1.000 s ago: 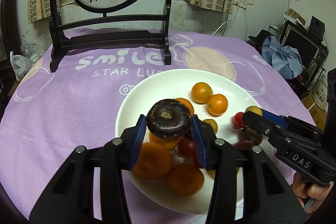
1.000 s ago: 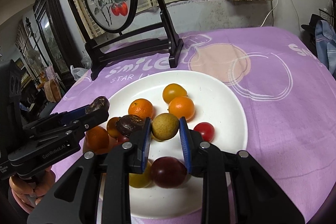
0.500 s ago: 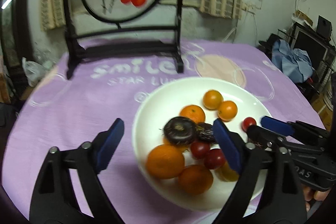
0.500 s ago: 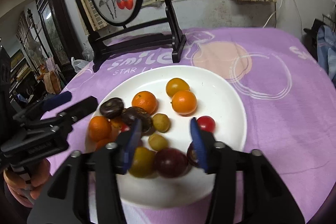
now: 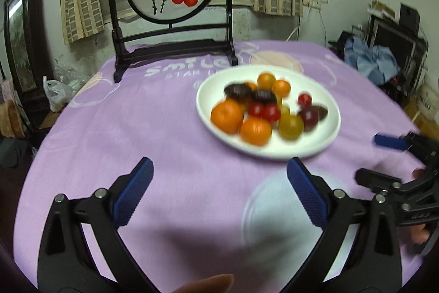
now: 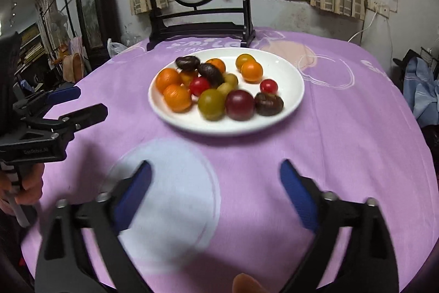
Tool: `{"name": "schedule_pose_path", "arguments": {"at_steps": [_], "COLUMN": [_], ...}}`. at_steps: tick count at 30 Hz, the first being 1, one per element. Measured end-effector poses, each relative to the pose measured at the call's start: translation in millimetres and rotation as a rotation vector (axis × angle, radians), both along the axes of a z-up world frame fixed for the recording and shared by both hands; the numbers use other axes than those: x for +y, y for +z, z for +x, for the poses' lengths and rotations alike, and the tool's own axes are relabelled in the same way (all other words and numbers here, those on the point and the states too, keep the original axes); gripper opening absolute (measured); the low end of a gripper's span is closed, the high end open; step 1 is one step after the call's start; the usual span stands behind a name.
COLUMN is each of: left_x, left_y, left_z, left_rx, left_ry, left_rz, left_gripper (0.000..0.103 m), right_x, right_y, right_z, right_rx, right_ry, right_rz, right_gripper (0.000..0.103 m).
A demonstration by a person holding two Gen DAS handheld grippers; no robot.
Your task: Organize fruits
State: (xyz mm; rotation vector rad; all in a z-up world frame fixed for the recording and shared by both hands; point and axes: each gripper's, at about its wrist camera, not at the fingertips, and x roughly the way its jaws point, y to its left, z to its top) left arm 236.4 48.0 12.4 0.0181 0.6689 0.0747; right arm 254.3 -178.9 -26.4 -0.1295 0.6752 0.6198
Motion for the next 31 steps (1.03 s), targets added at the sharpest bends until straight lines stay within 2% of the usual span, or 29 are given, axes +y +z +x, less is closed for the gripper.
{"name": "schedule_pose_path", "arguments": {"at_steps": [5, 9, 31], "left_x": [-4, -7, -8], "left_y": [-8, -10, -15], "left_z": [-26, -33, -34], "left_rx": [0.013, 0.011, 0.014], "left_ry": [-0.033, -0.041, -0.016], "left_rz": [-0.018, -0.009, 0.020], "left_gripper": [0.100, 0.100, 0.100], "right_x": [-17, -20, -13], "right_y": [0, 0, -2], "right_z": [-21, -24, -28], "right_rx": [-0.011, -0.021, -0.048], "right_ry": [-0.017, -0.028, -0.019], "right_rz": [0.049, 0.044, 0.004], "right_gripper": [0.101, 0.101, 0.101]}}
